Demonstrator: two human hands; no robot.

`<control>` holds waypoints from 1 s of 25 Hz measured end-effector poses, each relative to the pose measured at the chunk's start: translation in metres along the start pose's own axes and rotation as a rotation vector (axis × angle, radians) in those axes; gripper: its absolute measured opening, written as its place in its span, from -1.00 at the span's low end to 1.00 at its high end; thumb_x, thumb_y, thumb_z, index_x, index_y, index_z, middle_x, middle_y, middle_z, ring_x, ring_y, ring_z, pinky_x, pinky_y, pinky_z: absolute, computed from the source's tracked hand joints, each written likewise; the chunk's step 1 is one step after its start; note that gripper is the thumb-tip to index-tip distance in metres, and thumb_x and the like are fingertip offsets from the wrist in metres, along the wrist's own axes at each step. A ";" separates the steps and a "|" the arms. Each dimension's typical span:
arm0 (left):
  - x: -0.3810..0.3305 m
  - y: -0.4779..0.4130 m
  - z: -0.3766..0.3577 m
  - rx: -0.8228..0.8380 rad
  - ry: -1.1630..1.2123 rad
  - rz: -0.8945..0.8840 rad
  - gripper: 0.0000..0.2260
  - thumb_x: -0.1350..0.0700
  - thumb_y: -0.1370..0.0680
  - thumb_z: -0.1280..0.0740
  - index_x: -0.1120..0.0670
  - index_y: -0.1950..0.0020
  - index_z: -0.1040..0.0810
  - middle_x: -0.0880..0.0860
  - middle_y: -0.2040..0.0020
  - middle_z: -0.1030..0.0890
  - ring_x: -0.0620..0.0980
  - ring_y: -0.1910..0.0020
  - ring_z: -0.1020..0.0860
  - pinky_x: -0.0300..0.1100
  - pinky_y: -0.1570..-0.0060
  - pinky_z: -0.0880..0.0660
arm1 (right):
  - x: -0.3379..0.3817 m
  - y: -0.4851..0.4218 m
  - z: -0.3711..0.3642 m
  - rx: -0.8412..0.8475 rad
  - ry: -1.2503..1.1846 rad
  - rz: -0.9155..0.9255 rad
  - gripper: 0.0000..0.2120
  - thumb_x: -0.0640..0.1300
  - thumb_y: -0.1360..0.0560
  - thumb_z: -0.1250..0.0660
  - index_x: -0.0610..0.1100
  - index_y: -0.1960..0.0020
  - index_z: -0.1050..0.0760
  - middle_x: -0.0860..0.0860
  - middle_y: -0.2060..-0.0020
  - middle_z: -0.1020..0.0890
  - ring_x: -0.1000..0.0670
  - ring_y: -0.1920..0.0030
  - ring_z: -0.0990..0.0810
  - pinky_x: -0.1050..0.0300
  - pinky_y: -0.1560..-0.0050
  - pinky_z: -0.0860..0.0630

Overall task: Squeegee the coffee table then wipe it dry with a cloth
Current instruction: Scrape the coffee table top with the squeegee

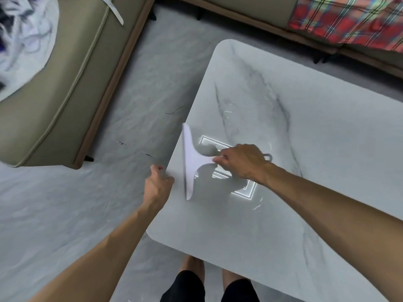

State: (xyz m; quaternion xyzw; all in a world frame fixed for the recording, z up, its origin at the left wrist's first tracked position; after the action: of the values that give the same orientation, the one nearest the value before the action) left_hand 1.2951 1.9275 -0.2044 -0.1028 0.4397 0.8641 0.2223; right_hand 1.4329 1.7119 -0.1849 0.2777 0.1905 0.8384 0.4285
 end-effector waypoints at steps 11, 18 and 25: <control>-0.112 -0.013 -0.080 -0.023 -0.508 -0.239 0.00 -0.11 -0.43 -0.45 0.22 -0.56 0.16 0.35 -0.55 0.11 0.28 -0.56 0.12 0.05 -0.54 0.08 | -0.184 0.128 0.054 -0.054 -0.021 -0.483 -0.49 0.31 -0.54 0.09 -0.01 0.25 -0.43 -0.03 0.41 -0.54 -0.18 0.27 -0.53 0.00 0.22 -0.46; -0.143 -0.056 -0.102 -0.033 -0.679 -0.166 0.23 -0.25 -0.29 -0.52 0.24 -0.54 0.27 0.49 -0.49 0.19 0.45 -0.51 0.14 0.18 -0.51 0.07 | -0.159 -0.023 0.147 -0.286 -0.414 -0.432 -0.71 0.19 -0.49 -0.12 0.06 -0.10 -0.41 -0.10 0.06 -0.62 -0.22 0.07 -0.56 -0.07 0.03 -0.50; -0.137 -0.065 -0.105 -0.033 -0.687 -0.188 0.24 -0.24 -0.28 -0.52 0.24 -0.54 0.28 0.51 -0.47 0.18 0.45 -0.51 0.15 0.16 -0.50 0.10 | -0.105 -0.163 0.179 -0.280 -0.287 -0.167 -0.67 -0.13 -0.57 -0.03 -0.01 -0.28 -0.39 -0.12 -0.09 -0.58 -0.27 -0.02 -0.52 -0.04 0.00 -0.49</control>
State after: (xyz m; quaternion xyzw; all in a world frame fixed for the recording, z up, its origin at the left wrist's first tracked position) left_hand 1.4449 1.8366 -0.2620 0.1502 0.3139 0.8311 0.4339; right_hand 1.6957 1.7309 -0.1692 0.3152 0.0316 0.7701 0.5537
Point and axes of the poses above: each hand's wrist, its own y-axis away from the middle knuckle, its own z-axis out of the back of the hand, x = y × z, the point moved 2 cm from there along -y, towards the middle knuckle
